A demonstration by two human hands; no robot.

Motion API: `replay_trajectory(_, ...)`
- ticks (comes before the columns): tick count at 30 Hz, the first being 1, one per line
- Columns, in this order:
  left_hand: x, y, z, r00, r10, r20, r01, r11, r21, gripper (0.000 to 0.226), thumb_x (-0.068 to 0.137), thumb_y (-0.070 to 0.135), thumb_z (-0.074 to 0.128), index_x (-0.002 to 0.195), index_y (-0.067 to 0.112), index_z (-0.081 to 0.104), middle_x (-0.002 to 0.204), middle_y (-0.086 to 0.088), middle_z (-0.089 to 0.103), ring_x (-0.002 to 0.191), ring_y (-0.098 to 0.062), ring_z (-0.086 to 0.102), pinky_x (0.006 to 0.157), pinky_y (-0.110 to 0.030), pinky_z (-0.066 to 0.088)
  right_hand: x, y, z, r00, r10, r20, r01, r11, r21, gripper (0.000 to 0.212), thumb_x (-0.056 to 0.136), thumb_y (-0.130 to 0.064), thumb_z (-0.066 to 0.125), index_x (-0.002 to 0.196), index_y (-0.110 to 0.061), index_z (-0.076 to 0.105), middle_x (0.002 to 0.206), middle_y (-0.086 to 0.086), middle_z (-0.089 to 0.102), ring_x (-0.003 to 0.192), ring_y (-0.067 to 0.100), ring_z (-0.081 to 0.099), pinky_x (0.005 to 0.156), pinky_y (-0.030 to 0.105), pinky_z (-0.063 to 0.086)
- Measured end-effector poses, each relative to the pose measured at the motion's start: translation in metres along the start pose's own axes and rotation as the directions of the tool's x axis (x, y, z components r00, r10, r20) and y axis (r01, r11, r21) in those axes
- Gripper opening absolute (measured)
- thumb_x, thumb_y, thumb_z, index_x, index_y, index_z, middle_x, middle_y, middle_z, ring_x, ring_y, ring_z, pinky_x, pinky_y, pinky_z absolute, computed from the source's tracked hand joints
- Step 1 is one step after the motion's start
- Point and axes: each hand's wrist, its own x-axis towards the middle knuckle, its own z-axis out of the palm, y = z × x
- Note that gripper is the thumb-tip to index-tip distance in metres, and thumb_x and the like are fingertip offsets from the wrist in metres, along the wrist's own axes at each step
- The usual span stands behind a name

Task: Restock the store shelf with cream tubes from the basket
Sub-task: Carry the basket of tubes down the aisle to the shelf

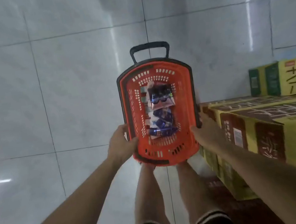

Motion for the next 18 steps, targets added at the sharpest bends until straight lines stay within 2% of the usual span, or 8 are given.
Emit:
replay_trajectory(2, 0.039, -0.011, 0.016, 0.999, 0.036, -0.015, -0.035, 0.999, 0.031, 0.056, 0.094, 0.032, 0.076, 0.141, 0.01, 0.055, 0.13, 0.001, 0.064, 0.116, -0.018, 0.061, 0.092, -0.032, 0.047, 0.045, 0.024, 0.024, 0.996, 0.058, -0.067, -0.059, 0.998, -0.013, 0.044, 0.092, -0.06, 0.052, 0.13, -0.039, 0.054, 0.111, -0.008, 0.072, 0.085, 0.01, 0.073, 0.064, 0.029, 0.06)
replay_trajectory(3, 0.06, -0.018, 0.024, 0.999, 0.042, -0.034, -0.041, 0.999, 0.028, 0.054, 0.094, 0.033, 0.077, 0.137, 0.009, 0.056, 0.119, 0.005, 0.062, 0.106, -0.014, 0.06, 0.088, -0.03, 0.047, 0.072, 0.043, 0.038, 0.994, 0.076, -0.082, -0.076, 0.997, -0.003, 0.057, 0.085, -0.068, 0.052, 0.136, -0.041, 0.05, 0.116, -0.006, 0.071, 0.091, 0.015, 0.073, 0.07, 0.038, 0.063)
replay_trajectory(5, 0.098, -0.035, 0.04, 0.998, 0.025, -0.059, -0.025, 1.0, 0.006, 0.06, 0.089, 0.039, 0.081, 0.134, 0.012, 0.053, 0.116, 0.008, 0.061, 0.1, -0.013, 0.061, 0.09, -0.038, 0.057, 0.113, 0.065, 0.06, 0.978, 0.107, -0.178, -0.106, 0.994, 0.014, 0.077, 0.076, -0.078, 0.054, 0.142, -0.039, 0.043, 0.124, -0.004, 0.067, 0.104, 0.022, 0.07, 0.084, 0.05, 0.062)
replay_trajectory(7, 0.128, -0.052, 0.056, 0.997, 0.006, -0.075, -0.009, 0.999, -0.05, 0.072, 0.085, 0.043, 0.083, 0.14, 0.016, 0.044, 0.126, 0.002, 0.064, 0.105, -0.019, 0.067, 0.089, -0.044, 0.061, 0.145, 0.079, 0.074, 0.958, 0.148, -0.247, -0.142, 0.989, 0.043, 0.076, 0.074, -0.079, 0.058, 0.135, -0.035, 0.046, 0.124, -0.003, 0.065, 0.107, 0.022, 0.068, 0.088, 0.051, 0.06)
replay_trajectory(10, 0.162, -0.066, 0.073, 0.989, -0.068, -0.128, 0.052, 0.991, -0.124, 0.066, 0.092, 0.035, 0.077, 0.143, 0.014, 0.039, 0.119, 0.005, 0.059, 0.098, -0.015, 0.062, 0.071, -0.026, 0.051, 0.163, 0.062, 0.08, 0.938, 0.188, -0.29, -0.168, 0.981, 0.094, 0.07, 0.073, -0.083, 0.058, 0.127, -0.039, 0.051, 0.117, -0.009, 0.067, 0.1, 0.019, 0.071, 0.081, 0.046, 0.062)
replay_trajectory(14, 0.189, -0.081, 0.081, 0.977, -0.048, -0.209, 0.023, 0.993, -0.12, 0.043, 0.094, 0.035, 0.074, 0.13, 0.017, 0.059, 0.106, 0.009, 0.066, 0.086, -0.008, 0.065, 0.064, -0.02, 0.047, 0.173, 0.056, 0.082, 0.912, 0.23, -0.338, -0.211, 0.973, 0.092, 0.053, 0.091, -0.049, 0.07, 0.131, -0.02, 0.053, 0.124, 0.002, 0.067, 0.101, 0.024, 0.069, 0.077, 0.04, 0.06)
replay_trajectory(16, 0.194, -0.082, 0.079, 0.98, -0.028, -0.198, 0.003, 0.992, -0.125, 0.041, 0.093, 0.037, 0.075, 0.128, 0.019, 0.063, 0.106, 0.01, 0.069, 0.083, -0.003, 0.066, 0.067, -0.02, 0.051, 0.179, 0.06, 0.079, 0.908, 0.243, -0.342, -0.232, 0.97, 0.075, 0.05, 0.092, -0.041, 0.07, 0.132, -0.015, 0.056, 0.125, 0.007, 0.068, 0.104, 0.028, 0.069, 0.082, 0.042, 0.061)
replay_trajectory(18, 0.194, -0.081, 0.075, 0.984, -0.036, -0.173, 0.012, 0.99, -0.139, 0.04, 0.092, 0.039, 0.076, 0.126, 0.02, 0.064, 0.106, 0.01, 0.07, 0.087, -0.007, 0.069, 0.071, -0.025, 0.055, 0.177, 0.057, 0.075, 0.909, 0.256, -0.33, -0.254, 0.966, 0.049, 0.048, 0.091, -0.037, 0.071, 0.131, -0.011, 0.061, 0.123, 0.01, 0.07, 0.103, 0.03, 0.071, 0.083, 0.038, 0.059)
